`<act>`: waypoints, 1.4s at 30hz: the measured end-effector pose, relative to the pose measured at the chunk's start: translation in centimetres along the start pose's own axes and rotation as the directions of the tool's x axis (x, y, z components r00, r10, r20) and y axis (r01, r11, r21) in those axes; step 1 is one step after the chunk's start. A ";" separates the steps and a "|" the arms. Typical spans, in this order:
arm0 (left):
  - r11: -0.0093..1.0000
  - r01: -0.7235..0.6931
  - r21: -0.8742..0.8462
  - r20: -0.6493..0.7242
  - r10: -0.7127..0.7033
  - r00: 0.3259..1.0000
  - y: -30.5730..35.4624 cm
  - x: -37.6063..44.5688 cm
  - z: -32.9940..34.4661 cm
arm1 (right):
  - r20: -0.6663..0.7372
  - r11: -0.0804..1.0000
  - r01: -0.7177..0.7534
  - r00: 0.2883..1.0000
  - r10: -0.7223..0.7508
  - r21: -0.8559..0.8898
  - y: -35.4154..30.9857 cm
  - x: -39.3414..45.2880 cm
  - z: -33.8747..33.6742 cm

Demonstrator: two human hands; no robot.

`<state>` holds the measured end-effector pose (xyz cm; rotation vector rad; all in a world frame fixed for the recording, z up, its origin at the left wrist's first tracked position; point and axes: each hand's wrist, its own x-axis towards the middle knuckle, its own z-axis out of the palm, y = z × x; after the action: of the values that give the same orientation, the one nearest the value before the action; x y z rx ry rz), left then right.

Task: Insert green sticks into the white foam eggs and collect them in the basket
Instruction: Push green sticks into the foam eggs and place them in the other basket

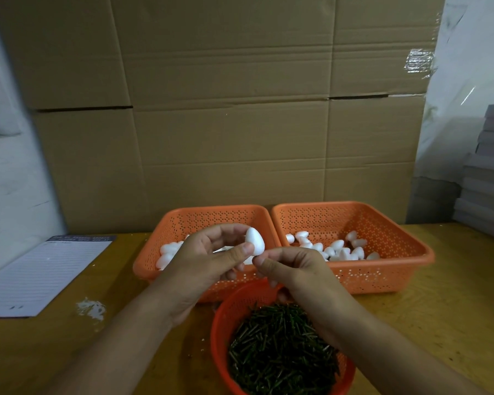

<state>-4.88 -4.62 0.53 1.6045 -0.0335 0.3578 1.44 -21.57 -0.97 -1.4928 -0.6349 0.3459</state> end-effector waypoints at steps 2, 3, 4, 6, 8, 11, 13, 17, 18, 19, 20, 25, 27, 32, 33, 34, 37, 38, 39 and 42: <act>1.000 -0.008 -0.003 -0.048 0.008 0.999 0.0 0.3 -0.4 | -0.013 1.000 -0.003 1.000 0.003 0.003 -0.2 0.0 0.0; 1.000 -0.014 0.014 -0.101 0.015 0.995 -0.1 0.5 -0.8 | -0.025 1.000 -0.011 1.000 0.011 0.006 -0.3 0.1 -0.1; 0.998 -0.023 0.055 -0.169 0.032 0.985 -0.2 0.8 -1.3 | -0.038 1.000 -0.018 0.999 0.018 0.012 -0.4 0.1 -0.2; 0.983 -0.032 0.183 -0.286 0.084 0.954 -0.3 1.2 -2.5 | -0.053 0.999 -0.023 0.998 0.025 0.025 -0.5 0.2 -0.3; 0.949 -0.032 0.314 -0.338 0.143 0.930 -0.6 1.7 -3.6 | -0.053 0.999 -0.022 0.998 0.024 0.031 -0.5 0.2 -0.4; 0.787 -0.007 0.617 -0.317 0.257 0.913 -0.8 1.8 -5.0 | -0.052 0.999 -0.021 0.998 0.022 0.030 -0.5 0.3 -0.5; 0.606 0.041 0.794 -0.257 0.273 0.927 -1.0 1.8 -5.7 | -0.061 1.000 -0.019 0.998 0.020 0.016 -0.5 0.5 -0.7; 0.437 0.172 0.883 -0.208 0.036 0.977 -1.9 1.3 -6.5 | -0.128 0.999 -0.046 0.991 0.046 0.003 -1.0 1.1 -2.3; 0.406 0.193 0.893 -0.207 -0.009 0.978 -2.1 1.3 -6.4 | -0.154 0.998 -0.059 0.986 0.060 0.010 -1.1 1.2 -2.8; 0.362 0.205 0.910 -0.208 -0.031 0.978 -2.2 1.3 -6.2 | -0.183 0.997 -0.074 0.980 0.074 0.010 -1.1 1.5 -3.3; 0.318 0.217 0.923 -0.215 -0.042 0.976 -2.4 1.4 -6.1 | -0.214 0.996 -0.089 0.973 0.088 0.007 -1.2 1.7 -3.8; 0.289 0.209 0.934 -0.173 -0.144 0.974 -2.6 1.3 -5.4 | -0.329 0.988 -0.145 0.932 0.153 0.049 -0.9 2.4 -5.6; 0.288 0.181 0.940 -0.143 -0.149 0.978 -2.6 1.3 -5.3 | -0.345 0.983 -0.156 0.921 0.179 0.093 -0.7 2.6 -5.7; 0.281 0.155 0.947 -0.121 -0.137 0.983 -2.1 0.8 -5.1 | -0.370 0.973 -0.186 0.901 0.225 0.139 -0.5 2.8 -5.9; 0.288 0.146 0.946 -0.114 -0.124 0.986 -2.0 0.8 -5.0 | -0.368 0.972 -0.188 0.901 0.229 0.142 -0.6 2.8 -6.0; 0.292 0.132 0.947 -0.104 -0.109 0.989 -2.0 0.7 -4.8 | -0.365 0.971 -0.190 0.902 0.231 0.146 -0.6 2.8 -6.0; 0.270 0.099 0.958 -0.075 -0.098 0.992 -2.2 0.6 -4.2 | -0.362 0.969 -0.189 0.902 0.235 0.158 -0.5 2.8 -6.0; 0.265 0.103 0.959 -0.075 -0.112 0.991 -2.3 0.7 -4.0 | -0.366 0.968 -0.190 0.900 0.238 0.164 -0.5 2.7 -6.0; 0.263 0.112 0.958 -0.080 -0.127 0.989 -2.4 0.9 -3.8 | -0.372 0.966 -0.191 0.896 0.244 0.173 -0.5 2.7 -6.0; 0.228 0.113 0.967 -0.078 -0.160 0.984 -2.5 1.7 -3.4 | -0.392 0.959 -0.193 0.882 0.263 0.210 -0.5 2.8 -5.9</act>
<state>-3.35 -0.82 -1.36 2.8939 0.3999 0.1806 7.05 -24.76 0.22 -1.4246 -0.0834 0.2414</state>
